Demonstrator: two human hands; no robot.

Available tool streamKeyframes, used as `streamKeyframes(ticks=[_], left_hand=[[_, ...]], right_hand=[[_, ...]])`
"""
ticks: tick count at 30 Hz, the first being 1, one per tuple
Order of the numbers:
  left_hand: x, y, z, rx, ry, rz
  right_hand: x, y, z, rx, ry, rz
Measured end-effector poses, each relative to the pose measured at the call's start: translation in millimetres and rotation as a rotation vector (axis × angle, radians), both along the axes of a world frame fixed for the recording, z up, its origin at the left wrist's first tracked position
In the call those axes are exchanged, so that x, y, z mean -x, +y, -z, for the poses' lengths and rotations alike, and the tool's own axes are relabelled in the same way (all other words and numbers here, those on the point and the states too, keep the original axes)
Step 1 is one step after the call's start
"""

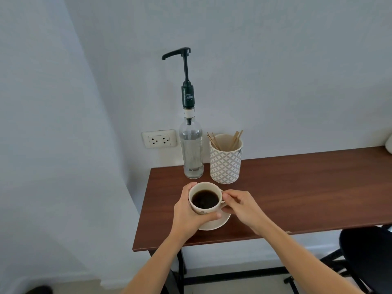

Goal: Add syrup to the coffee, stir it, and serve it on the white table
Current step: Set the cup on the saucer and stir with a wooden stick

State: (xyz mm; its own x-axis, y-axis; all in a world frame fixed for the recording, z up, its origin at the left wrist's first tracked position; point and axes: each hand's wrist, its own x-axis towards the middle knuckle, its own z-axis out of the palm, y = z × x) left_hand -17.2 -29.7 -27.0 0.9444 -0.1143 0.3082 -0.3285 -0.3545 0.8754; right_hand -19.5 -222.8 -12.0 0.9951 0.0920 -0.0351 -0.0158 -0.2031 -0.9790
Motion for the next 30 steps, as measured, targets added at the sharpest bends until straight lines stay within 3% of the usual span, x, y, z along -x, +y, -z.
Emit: streamKeyframes(ticks=[4,7,12,14,17,19,25,30], left_hand=[[-5,-2,0,-0.018,-0.006,-0.013],[-8,-2,2,-0.02,0.01,-0.017],[-3,-6,5,-0.021,0.039,-0.061],[0,-7,8,-0.015,0.039,-0.069],[0,-6,12,0.011,0.053,-0.058],[-1,-5,14,0.023,0.062,-0.063],[-4,-4,17,0.014,0.054,-0.066],[-5,-3,16,0.019,0.05,-0.06]], right_hand=[[-4,0,-1,0.016,0.016,0.003],[-7,-3,-12,0.164,-0.052,0.071],[-51,-19,-67,0.226,-0.345,0.538],[-85,-29,-89,0.272,-0.312,0.661],[-129,-38,-103,0.307,-0.075,0.628],[-147,-38,-102,0.278,-0.021,0.614],[-155,-38,-95,0.347,-0.237,0.666],[-131,-35,-106,0.6,-0.429,0.456]])
